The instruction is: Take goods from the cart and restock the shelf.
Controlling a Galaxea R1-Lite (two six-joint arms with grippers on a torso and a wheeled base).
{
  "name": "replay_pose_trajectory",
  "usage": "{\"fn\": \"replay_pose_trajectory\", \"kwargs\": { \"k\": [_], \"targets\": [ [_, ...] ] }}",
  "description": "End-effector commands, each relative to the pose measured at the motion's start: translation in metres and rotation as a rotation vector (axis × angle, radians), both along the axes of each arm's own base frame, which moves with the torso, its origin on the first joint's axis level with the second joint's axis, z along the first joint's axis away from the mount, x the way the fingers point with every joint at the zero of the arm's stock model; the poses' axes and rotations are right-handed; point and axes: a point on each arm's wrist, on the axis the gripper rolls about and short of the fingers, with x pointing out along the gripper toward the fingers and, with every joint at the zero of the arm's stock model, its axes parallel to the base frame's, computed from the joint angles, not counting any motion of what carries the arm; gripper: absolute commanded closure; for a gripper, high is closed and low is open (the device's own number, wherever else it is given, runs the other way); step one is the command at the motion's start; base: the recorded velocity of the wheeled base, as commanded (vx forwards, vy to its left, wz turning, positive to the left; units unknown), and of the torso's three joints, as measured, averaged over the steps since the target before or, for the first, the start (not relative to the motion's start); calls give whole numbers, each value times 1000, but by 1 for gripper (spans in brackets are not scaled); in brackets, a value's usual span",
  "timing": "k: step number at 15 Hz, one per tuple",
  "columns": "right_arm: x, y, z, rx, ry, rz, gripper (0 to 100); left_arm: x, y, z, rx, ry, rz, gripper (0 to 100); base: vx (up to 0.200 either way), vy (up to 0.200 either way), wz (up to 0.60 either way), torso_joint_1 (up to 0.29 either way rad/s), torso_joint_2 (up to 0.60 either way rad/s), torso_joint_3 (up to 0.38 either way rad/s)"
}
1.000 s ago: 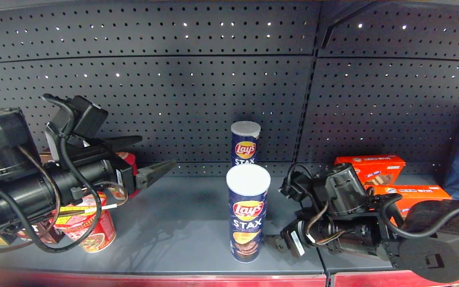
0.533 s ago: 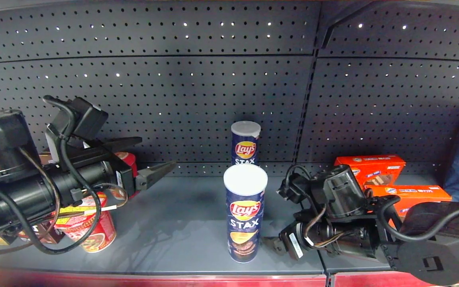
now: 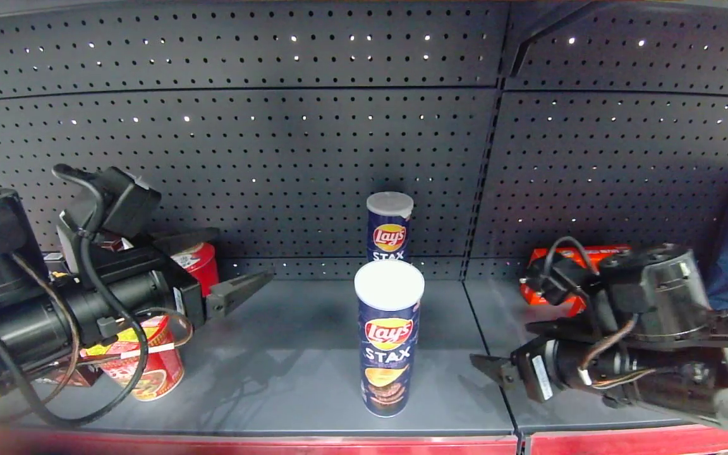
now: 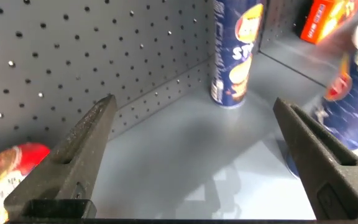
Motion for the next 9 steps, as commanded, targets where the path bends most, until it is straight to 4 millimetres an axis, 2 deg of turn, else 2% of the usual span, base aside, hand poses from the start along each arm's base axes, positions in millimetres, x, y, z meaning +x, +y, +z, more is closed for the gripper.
{"fn": "replay_pose_trajectory", "kwargs": {
  "k": [1,6,9],
  "targets": [
    [-32,-50,33,80,-115,-113,0,-25,6,1,-5,-22,2,0,0,0,0,0,0,0],
    [-80,-91,73,178,-298,-270,0,-60,16,21,-33,-135,21,0,0,0,0,0,0,0],
    [-116,-112,74,173,-323,-319,0,-83,30,21,-38,-183,82,0,0,0,0,0,0,0]
  ]
}}
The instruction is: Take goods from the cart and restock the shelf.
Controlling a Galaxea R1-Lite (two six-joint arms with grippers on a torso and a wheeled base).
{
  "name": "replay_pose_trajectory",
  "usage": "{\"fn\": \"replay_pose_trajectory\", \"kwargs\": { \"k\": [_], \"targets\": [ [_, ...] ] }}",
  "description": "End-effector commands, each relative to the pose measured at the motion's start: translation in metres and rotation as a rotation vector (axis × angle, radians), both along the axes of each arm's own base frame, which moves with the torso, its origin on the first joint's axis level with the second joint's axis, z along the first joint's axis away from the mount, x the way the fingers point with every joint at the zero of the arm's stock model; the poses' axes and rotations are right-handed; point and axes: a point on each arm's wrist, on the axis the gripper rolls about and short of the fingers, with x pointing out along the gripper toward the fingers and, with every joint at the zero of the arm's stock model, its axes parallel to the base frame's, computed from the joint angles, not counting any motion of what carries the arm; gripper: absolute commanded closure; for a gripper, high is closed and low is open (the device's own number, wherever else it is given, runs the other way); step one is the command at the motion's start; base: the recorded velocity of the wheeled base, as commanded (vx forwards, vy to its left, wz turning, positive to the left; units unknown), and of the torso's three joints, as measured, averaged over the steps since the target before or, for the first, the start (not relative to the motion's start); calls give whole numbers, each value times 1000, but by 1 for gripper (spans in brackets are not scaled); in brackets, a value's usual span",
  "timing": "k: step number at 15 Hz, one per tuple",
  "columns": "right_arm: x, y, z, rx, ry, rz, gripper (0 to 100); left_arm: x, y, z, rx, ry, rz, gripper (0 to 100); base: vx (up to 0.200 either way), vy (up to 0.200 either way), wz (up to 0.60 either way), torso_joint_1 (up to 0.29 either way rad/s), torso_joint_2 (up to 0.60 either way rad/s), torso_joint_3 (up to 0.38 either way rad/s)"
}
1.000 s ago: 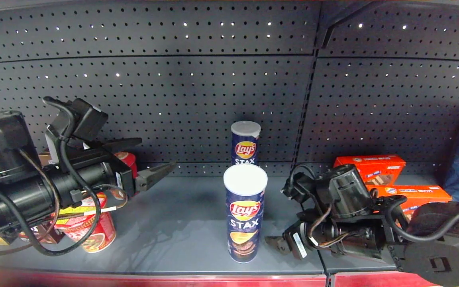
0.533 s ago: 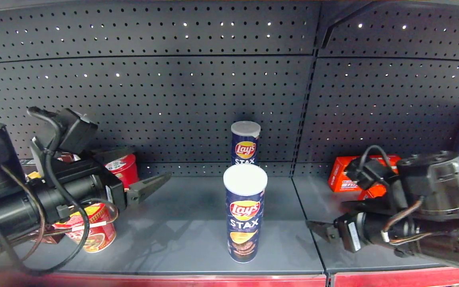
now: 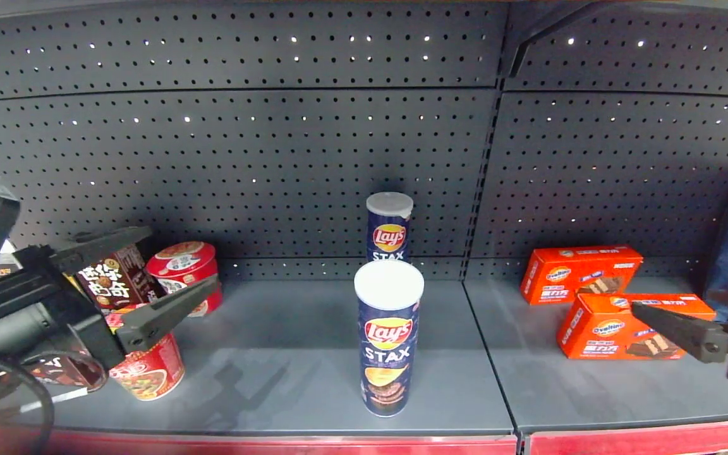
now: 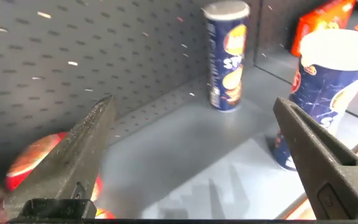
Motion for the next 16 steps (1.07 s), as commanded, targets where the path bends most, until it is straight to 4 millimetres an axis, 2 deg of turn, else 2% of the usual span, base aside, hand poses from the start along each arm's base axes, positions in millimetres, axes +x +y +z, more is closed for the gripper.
{"fn": "replay_pose_trajectory", "kwargs": {
  "k": [1,4,6,9,11,12,14,16],
  "targets": [
    [-43,-25,6,22,-77,-75,0,-29,11,1,-11,-60,43,0,0,0,0,0,0,0],
    [-64,-43,-6,9,-108,-238,0,-57,16,-15,-13,-73,54,0,0,0,0,0,0,0],
    [-70,-51,-7,10,-129,-363,0,-70,22,-25,-15,-76,94,0,0,0,0,0,0,0],
    [-83,-58,-20,0,-145,-469,0,-88,25,-31,-23,-112,104,0,0,0,0,0,0,0],
    [-99,-63,-36,-30,-137,-573,0,-96,25,-34,-28,-135,111,0,0,0,0,0,0,0],
    [-117,-64,-51,-43,-123,-639,0,-104,26,-35,-51,-153,120,0,0,0,0,0,0,0],
    [-138,-63,-70,-41,-134,-678,0,-115,27,-48,-56,-146,152,0,0,0,0,0,0,0],
    [-147,-63,-83,-31,-167,-677,0,-126,27,-56,-56,-146,157,0,0,0,0,0,0,0]
  ]
}}
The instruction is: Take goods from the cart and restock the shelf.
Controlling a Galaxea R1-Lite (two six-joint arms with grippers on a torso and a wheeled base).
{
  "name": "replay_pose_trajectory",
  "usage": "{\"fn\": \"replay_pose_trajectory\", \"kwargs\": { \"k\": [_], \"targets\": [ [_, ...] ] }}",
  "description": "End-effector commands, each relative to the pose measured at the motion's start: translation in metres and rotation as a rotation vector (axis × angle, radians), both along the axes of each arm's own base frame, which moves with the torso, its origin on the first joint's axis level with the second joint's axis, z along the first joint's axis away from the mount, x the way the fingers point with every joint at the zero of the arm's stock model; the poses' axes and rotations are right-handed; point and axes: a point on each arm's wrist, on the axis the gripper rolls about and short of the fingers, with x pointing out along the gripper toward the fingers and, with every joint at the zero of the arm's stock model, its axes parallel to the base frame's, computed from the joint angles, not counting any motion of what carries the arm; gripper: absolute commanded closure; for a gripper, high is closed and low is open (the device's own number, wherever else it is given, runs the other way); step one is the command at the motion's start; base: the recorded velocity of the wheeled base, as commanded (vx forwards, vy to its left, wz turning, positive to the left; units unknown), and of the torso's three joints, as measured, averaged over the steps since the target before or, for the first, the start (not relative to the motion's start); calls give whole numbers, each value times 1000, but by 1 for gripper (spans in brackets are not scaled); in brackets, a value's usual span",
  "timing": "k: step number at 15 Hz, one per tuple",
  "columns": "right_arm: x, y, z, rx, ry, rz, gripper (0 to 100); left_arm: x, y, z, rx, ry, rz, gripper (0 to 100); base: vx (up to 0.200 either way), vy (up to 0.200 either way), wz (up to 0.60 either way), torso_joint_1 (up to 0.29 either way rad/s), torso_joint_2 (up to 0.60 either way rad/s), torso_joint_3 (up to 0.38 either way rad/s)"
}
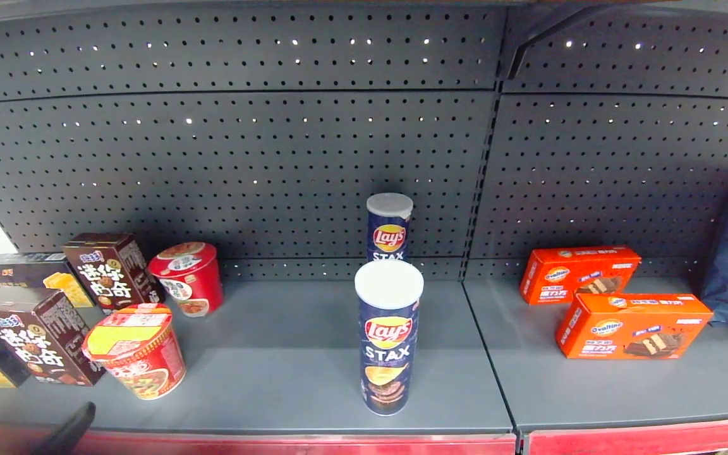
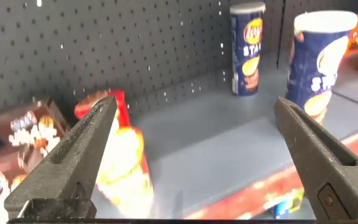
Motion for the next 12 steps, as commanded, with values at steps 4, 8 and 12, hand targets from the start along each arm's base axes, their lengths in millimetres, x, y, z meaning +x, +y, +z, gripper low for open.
{"fn": "replay_pose_trajectory", "kwargs": {
  "k": [4,8,12],
  "targets": [
    [-30,3,-51,-68,-168,171,0,-52,3,-29,-4,20,57,0,0,0,0,0,0,0],
    [-8,4,-83,-61,-225,208,0,-73,6,-60,0,61,138,0,0,0,0,0,0,0],
    [-9,4,-81,-43,-237,207,0,-67,6,-81,19,88,190,0,0,0,0,0,0,0]
  ]
}}
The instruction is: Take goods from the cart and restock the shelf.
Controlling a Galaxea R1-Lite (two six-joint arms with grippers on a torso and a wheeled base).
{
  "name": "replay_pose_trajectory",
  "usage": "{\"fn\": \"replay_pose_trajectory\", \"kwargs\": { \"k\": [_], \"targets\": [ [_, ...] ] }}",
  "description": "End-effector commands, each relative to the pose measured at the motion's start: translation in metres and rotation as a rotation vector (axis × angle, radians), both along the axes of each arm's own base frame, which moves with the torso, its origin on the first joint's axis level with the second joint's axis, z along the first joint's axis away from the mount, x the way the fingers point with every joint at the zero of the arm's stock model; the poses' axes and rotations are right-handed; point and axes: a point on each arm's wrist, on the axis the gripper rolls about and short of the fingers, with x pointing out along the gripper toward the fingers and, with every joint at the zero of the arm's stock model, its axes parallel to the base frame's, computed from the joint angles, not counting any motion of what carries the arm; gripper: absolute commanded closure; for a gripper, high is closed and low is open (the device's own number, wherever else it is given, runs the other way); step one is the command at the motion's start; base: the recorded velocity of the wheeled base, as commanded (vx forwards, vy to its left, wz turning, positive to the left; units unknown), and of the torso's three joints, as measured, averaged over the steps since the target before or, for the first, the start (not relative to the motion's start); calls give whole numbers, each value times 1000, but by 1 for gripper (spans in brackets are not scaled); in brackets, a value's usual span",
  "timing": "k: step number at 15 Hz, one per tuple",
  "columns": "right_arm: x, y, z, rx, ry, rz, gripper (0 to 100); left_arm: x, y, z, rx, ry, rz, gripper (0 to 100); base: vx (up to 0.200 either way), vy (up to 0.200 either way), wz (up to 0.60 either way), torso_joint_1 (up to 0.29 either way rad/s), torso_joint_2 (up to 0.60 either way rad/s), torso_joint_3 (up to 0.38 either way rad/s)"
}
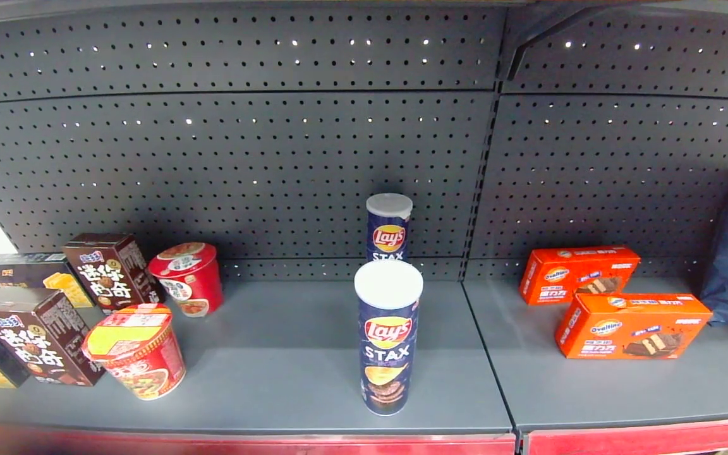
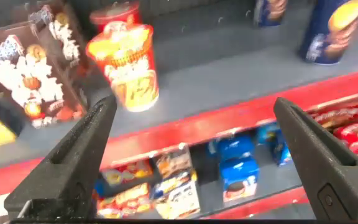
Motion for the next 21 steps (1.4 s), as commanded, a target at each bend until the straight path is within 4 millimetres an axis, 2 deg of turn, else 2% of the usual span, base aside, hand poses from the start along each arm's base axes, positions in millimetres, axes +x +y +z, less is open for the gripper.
{"fn": "replay_pose_trajectory", "kwargs": {
  "k": [1,4,6,21],
  "targets": [
    [0,0,-2,4,4,0,0,-4,-1,-7,10,-45,-12,0,0,0,0,0,0,0],
    [0,0,-2,14,1,1,0,-5,-2,-8,108,-84,-49,0,0,0,0,0,0,0],
    [0,0,-2,14,1,1,0,-5,-2,-8,107,-86,-51,0,-200,0,0,5,5,2],
    [0,0,-2,8,3,-1,0,-5,-1,-8,32,-69,20,0,0,0,40,0,0,0]
  ]
}}
